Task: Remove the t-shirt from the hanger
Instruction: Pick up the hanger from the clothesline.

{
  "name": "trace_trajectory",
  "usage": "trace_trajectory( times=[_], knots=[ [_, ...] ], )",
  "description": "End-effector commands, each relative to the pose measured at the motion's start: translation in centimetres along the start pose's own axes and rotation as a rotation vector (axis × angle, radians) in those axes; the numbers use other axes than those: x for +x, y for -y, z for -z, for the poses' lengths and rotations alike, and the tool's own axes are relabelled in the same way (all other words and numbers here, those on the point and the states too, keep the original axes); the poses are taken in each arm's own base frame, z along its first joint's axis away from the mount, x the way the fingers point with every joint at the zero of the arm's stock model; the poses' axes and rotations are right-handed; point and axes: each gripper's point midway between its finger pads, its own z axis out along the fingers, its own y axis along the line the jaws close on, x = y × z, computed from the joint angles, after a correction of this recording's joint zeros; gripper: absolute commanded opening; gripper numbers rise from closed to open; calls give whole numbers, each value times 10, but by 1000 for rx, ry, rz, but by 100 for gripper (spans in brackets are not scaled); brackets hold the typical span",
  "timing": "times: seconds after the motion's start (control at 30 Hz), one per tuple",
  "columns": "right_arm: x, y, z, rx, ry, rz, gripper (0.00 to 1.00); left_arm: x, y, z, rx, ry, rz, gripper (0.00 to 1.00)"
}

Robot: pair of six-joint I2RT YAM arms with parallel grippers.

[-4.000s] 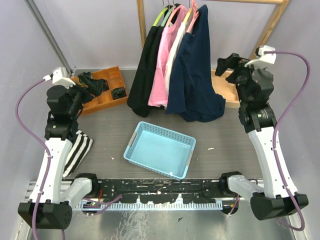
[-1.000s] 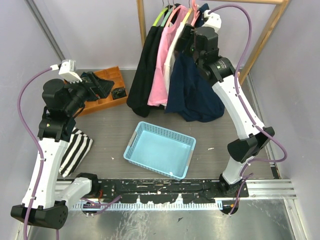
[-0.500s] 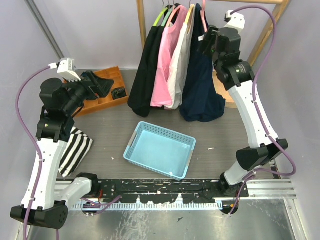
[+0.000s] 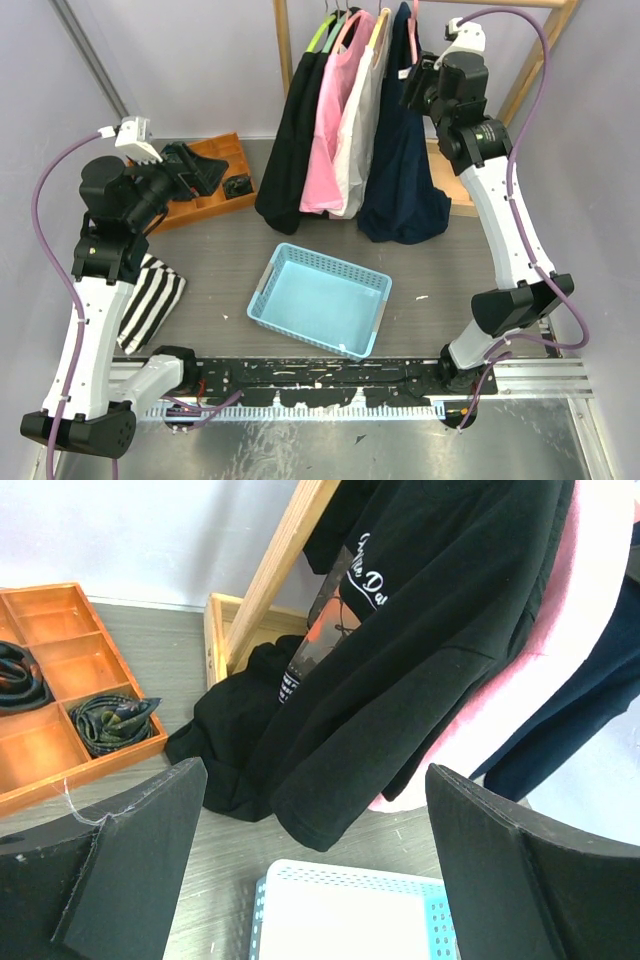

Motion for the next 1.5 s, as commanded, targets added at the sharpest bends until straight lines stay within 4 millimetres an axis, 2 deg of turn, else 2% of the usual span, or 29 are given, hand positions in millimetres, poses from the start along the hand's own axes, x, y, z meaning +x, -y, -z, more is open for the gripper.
trace_trajectory(
  times=[0.0,0.13,0.3,0.5,0.57,0.77,1.0,1.3,1.47],
  knots=[
    [-31,-1,3,-13,90,9,50,-6,10,5,30,0,-22,98],
    [-38,0,7,-14,105,18,48,-6,10,5,32,-2,-23,98],
    [-43,0,11,-14,112,23,32,-7,12,4,35,0,-22,98],
    [-43,2,11,0,105,34,26,-10,17,5,47,3,-24,98],
    [-43,3,12,0,106,36,17,-11,20,5,54,4,-26,98],
    [-51,6,16,5,137,37,1,-17,29,7,76,11,-31,98],
    [-71,5,28,-16,224,38,1,-26,40,9,97,13,-42,98],
    [-112,0,55,-50,359,37,1,-34,60,7,141,9,-68,98],
    [-121,0,67,-57,383,38,1,-37,77,2,181,-3,-93,98]
  ],
)
